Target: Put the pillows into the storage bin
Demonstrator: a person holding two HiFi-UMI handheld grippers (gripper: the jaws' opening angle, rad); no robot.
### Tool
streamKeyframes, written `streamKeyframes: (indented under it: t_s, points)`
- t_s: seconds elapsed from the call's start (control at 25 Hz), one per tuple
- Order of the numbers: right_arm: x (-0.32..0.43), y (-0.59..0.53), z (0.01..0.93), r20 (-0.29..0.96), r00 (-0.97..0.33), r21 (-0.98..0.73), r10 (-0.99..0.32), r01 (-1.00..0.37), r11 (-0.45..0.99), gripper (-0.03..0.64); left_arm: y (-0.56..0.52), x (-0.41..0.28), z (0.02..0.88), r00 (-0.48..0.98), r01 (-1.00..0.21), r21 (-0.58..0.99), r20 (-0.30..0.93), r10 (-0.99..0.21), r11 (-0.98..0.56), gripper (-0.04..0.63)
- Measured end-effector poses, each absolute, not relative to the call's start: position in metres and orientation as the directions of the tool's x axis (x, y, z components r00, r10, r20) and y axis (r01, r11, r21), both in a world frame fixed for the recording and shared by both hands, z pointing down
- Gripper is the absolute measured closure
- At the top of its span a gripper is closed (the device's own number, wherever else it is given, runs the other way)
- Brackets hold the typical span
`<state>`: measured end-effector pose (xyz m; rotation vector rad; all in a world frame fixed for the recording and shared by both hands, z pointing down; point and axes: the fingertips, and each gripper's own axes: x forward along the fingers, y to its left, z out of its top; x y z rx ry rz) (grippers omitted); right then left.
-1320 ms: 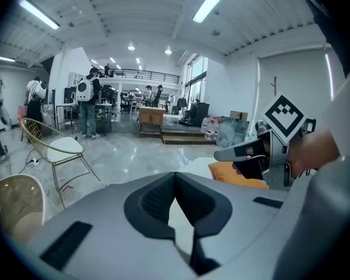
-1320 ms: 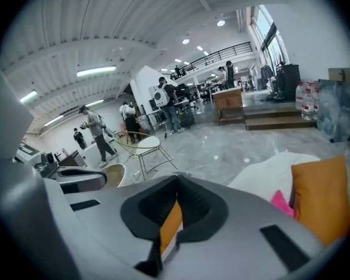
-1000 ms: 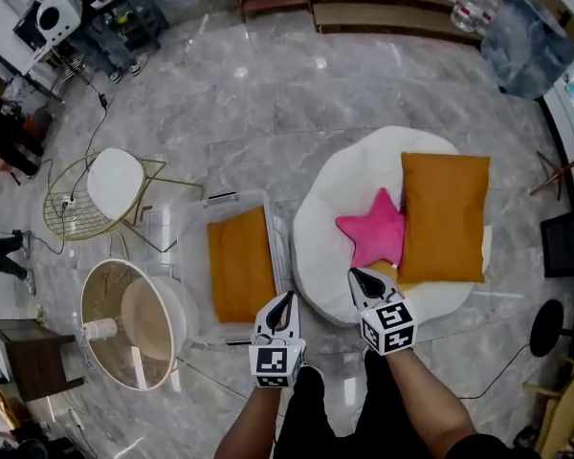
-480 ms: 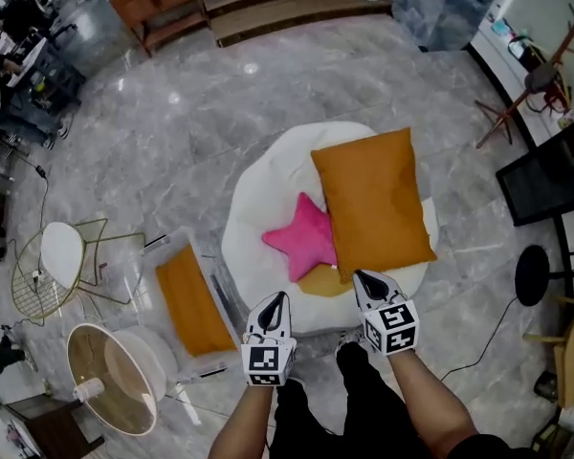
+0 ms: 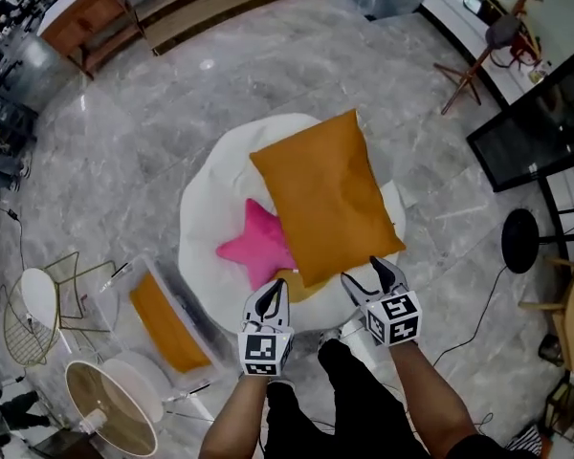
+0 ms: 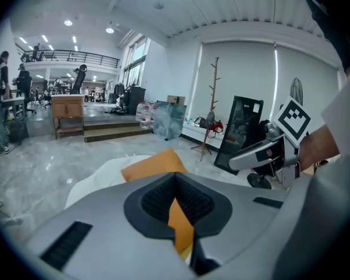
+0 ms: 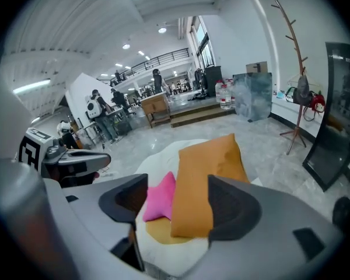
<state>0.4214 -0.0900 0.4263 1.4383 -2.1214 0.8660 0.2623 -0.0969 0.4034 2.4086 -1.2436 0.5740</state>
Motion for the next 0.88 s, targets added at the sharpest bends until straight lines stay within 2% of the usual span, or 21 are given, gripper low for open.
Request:
streamKeyframes:
  t_s: [0.16, 0.2, 0.48, 0.68, 0.8, 0.88]
  points:
    - [0.455, -0.108, 0.468, 0.676, -0.356, -0.260, -0.646, -0.934, 0.244, 0.059, -0.124, 0.300, 0.425, 0.557, -0.805, 0.137, 0.509, -0.656, -0.577, 0.581]
    - [0.462, -0.111, 0.481, 0.682, -0.355, -0.259, -0.639, -0.935, 0.243, 0.018, -0.128, 0.309, 0.433, 0.563, -0.800, 0.138, 0.510, -0.650, -0.584, 0.581]
    - [0.511, -0.135, 0.597, 0.744, -0.355, -0.256, -0.566, -0.934, 0.249, 0.017, -0.141, 0.345, 0.515, 0.554, -0.801, 0.148, 0.552, -0.623, -0.581, 0.581]
    - [0.549, -0.174, 0.675, 0.784, -0.342, -0.243, -0.518, -0.937, 0.250, 0.017, -0.162, 0.347, 0.595, 0.483, -0.857, 0.192, 0.625, -0.613, -0.479, 0.581]
    - [0.570, -0.199, 0.713, 0.797, -0.341, -0.257, -0.498, -0.938, 0.232, 0.017, -0.182, 0.340, 0.646, 0.473, -0.875, 0.271, 0.660, -0.584, -0.402, 0.574]
    - [0.578, -0.212, 0.732, 0.801, -0.353, -0.274, -0.484, -0.934, 0.228, 0.017, -0.193, 0.337, 0.678, 0.491, -0.869, 0.345, 0.680, -0.545, -0.354, 0.383]
